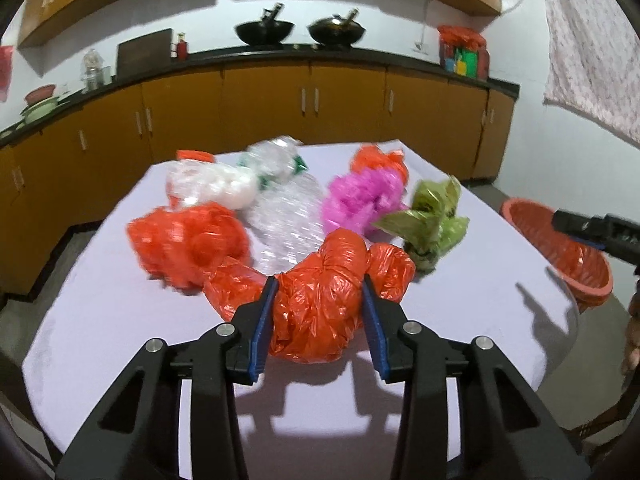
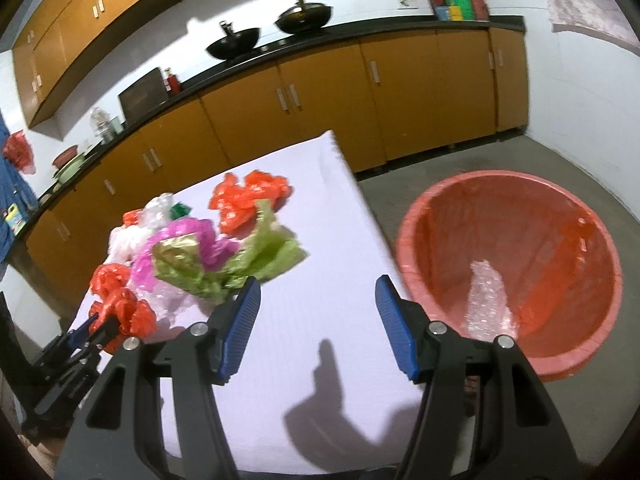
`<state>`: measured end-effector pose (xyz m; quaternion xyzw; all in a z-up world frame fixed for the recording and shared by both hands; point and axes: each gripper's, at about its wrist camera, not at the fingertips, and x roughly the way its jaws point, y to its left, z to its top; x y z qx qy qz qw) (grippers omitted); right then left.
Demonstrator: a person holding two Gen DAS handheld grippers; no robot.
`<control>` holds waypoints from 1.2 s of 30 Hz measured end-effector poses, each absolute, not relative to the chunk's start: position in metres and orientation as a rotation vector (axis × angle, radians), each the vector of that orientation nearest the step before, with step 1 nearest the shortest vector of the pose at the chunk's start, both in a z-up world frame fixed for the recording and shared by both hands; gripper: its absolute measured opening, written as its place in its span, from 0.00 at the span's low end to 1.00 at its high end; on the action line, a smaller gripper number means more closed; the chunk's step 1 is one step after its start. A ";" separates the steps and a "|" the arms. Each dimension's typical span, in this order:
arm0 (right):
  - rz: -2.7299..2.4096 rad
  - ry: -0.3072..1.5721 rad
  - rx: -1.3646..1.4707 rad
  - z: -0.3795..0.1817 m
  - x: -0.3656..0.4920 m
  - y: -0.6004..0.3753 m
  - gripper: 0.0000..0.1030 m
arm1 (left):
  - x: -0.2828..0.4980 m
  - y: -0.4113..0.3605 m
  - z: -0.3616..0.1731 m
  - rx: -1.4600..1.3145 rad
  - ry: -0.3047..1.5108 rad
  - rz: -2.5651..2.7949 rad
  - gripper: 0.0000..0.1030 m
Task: Collect trash
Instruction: 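Grasp the green paw-print plastic bag with the right gripper, then carry the red bag over the orange basket with the left gripper while the right carries the green bag there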
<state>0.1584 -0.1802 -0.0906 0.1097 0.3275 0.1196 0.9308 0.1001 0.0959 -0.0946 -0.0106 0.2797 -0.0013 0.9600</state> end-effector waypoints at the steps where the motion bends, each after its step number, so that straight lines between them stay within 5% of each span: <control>1: 0.266 0.673 0.217 -0.090 0.160 -0.172 0.55 | 0.098 0.100 -0.092 -0.026 0.560 0.007 0.40; 19: 0.435 0.776 0.065 -0.119 0.194 -0.076 0.52 | 0.106 0.169 -0.070 -0.141 0.498 0.175 0.40; 31: 0.445 0.762 0.034 -0.120 0.206 -0.060 0.36 | 0.111 0.167 -0.070 -0.147 0.497 0.164 0.41; 36: 0.446 0.759 0.023 -0.122 0.210 -0.057 0.16 | 0.112 0.165 -0.067 -0.147 0.493 0.159 0.41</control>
